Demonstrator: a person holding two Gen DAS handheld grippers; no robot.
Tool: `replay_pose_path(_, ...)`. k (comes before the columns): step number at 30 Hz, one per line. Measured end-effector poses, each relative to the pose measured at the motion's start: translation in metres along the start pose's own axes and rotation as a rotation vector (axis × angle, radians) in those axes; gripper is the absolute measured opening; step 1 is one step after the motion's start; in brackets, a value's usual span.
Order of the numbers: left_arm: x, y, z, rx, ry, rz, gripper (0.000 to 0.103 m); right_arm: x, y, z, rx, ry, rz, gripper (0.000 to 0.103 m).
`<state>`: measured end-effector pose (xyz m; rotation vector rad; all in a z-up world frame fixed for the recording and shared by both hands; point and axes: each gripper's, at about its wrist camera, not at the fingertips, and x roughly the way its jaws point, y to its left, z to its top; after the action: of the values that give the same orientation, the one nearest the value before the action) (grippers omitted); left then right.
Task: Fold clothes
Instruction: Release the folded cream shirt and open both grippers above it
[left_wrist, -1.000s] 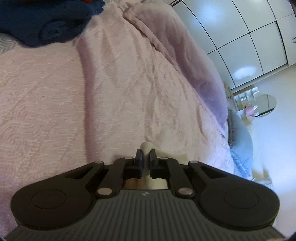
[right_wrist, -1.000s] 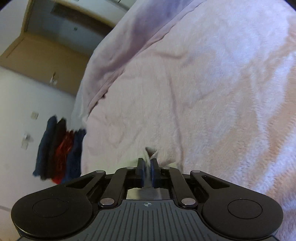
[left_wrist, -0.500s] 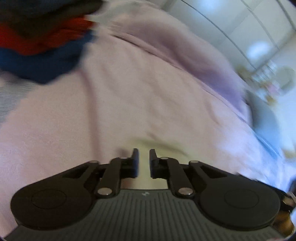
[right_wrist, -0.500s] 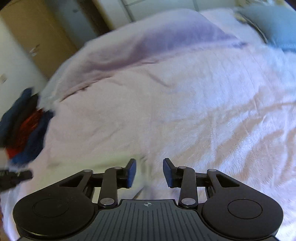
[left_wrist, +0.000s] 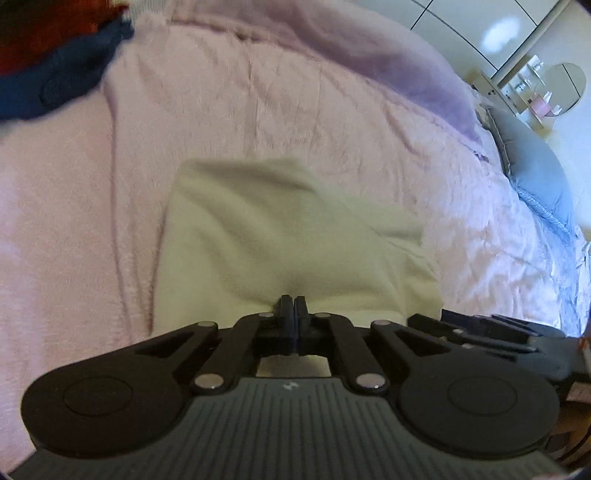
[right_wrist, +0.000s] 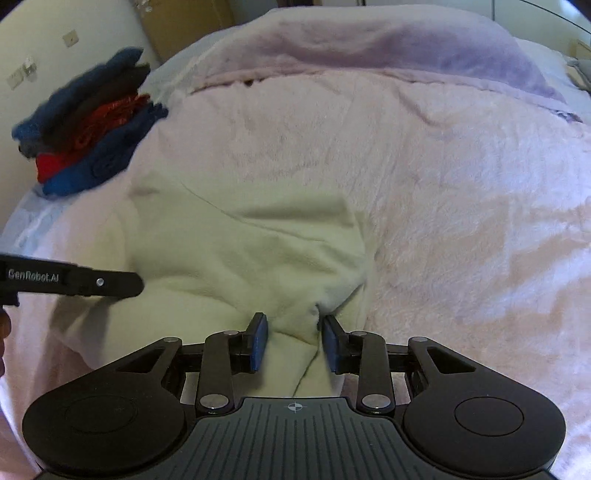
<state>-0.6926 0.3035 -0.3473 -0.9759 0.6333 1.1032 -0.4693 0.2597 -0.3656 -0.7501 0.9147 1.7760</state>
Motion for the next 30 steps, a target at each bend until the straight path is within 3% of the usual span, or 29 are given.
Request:
replay_pose_path(5, -0.040, -0.005, -0.015, 0.017, -0.026, 0.072, 0.003, -0.051, 0.003, -0.004, 0.021, -0.071, -0.009, 0.032)
replay_pose_path(9, -0.024, 0.007, -0.031, -0.013, 0.040, 0.129, 0.003, -0.034, 0.013, -0.014, 0.010, -0.002, -0.027, 0.032)
replay_pose_path(12, -0.021, 0.011, -0.027, -0.019, 0.056, 0.131, 0.003, -0.014, 0.014, -0.022, 0.018, 0.028, -0.061, 0.032)
replay_pose_path(18, -0.044, 0.008, -0.015, 0.013, 0.105, 0.202, 0.005, -0.040, 0.024, -0.015, 0.141, 0.060, -0.126, 0.033)
replay_pose_path(20, -0.051, 0.009, -0.014, 0.025, 0.137, 0.233, 0.010, -0.047, 0.034, -0.018, 0.164, 0.091, -0.155, 0.038)
replay_pose_path(22, -0.058, 0.009, -0.014, 0.044, 0.148, 0.248, 0.020, -0.053, 0.043, -0.023, 0.192, 0.108, -0.179, 0.055)
replay_pose_path(30, -0.079, 0.015, -0.023, 0.114, 0.187, 0.290, 0.031, -0.066, 0.068, -0.038, 0.351, 0.119, -0.215, 0.065)
